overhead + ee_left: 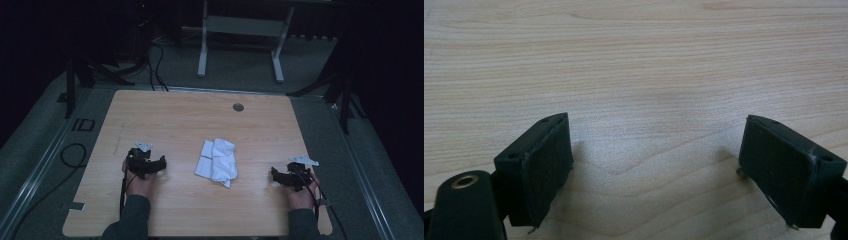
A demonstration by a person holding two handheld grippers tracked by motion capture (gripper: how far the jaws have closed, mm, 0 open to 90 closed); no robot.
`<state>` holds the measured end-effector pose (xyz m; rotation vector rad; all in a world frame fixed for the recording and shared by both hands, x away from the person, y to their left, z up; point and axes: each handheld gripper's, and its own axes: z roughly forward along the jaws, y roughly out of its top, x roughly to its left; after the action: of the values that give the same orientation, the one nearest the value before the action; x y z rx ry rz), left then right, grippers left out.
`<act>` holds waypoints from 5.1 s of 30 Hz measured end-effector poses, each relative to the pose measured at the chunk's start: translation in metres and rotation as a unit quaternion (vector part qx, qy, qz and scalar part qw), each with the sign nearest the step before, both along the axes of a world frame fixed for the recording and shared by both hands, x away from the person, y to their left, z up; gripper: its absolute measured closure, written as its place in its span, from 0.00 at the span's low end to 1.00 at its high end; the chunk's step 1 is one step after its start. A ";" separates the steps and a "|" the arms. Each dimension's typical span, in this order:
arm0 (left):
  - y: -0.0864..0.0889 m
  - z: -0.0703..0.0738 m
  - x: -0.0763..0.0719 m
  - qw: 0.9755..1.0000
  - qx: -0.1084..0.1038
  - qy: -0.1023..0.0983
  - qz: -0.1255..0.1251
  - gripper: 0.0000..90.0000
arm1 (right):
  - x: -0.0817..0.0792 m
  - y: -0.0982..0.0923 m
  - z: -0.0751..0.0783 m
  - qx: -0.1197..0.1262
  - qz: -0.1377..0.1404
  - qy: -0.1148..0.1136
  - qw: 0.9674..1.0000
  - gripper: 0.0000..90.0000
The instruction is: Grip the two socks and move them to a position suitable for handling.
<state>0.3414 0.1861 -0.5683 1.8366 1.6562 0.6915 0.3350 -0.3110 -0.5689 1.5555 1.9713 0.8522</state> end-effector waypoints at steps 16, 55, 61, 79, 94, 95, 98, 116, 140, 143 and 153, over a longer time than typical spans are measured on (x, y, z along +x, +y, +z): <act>0.000 0.000 0.000 1.000 0.000 0.000 0.002 0.15 | -0.003 0.003 0.002 0.000 0.004 -0.001 1.000 0.26; -0.001 0.000 0.000 1.000 0.001 0.001 0.002 0.15 | -0.026 0.117 0.038 -0.039 0.252 -0.004 0.967 0.98; -0.001 0.000 0.000 1.000 0.000 0.000 0.004 0.15 | -0.024 0.138 0.041 -0.043 0.275 -0.005 0.961 0.97; -0.002 0.000 -0.004 1.000 -0.001 -0.001 0.005 0.17 | -0.016 0.171 0.019 -0.051 0.303 0.024 0.951 0.95; -0.005 0.007 -0.011 1.000 -0.001 0.001 -0.026 0.60 | -0.021 0.197 0.018 -0.047 0.337 0.021 0.940 0.95; -0.006 0.007 -0.012 0.999 -0.001 0.003 -0.032 0.64 | -0.021 0.199 0.018 -0.047 0.338 0.021 0.940 0.95; -0.009 0.009 -0.012 0.999 -0.003 0.008 -0.051 0.77 | -0.020 0.202 0.017 -0.044 0.340 0.021 0.939 0.95; -0.070 0.017 -0.035 0.979 -0.006 0.004 -0.202 1.00 | -0.017 0.213 0.018 -0.047 0.359 0.027 0.932 0.95; -0.080 0.011 -0.033 0.977 -0.004 0.015 -0.213 1.00 | 0.008 0.191 0.046 -0.037 0.317 0.023 0.948 0.80; -0.081 0.011 -0.033 0.977 0.001 0.012 -0.214 1.00 | 0.010 0.192 0.041 -0.033 0.312 0.033 0.949 0.75; -0.082 0.010 -0.034 0.976 0.007 0.009 -0.215 1.00 | 0.019 0.199 0.023 0.001 0.311 0.074 0.948 0.91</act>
<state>0.3071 0.1043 -0.5580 2.1210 1.2006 0.4972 0.3542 -0.1122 -0.5464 1.0135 2.6280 0.9847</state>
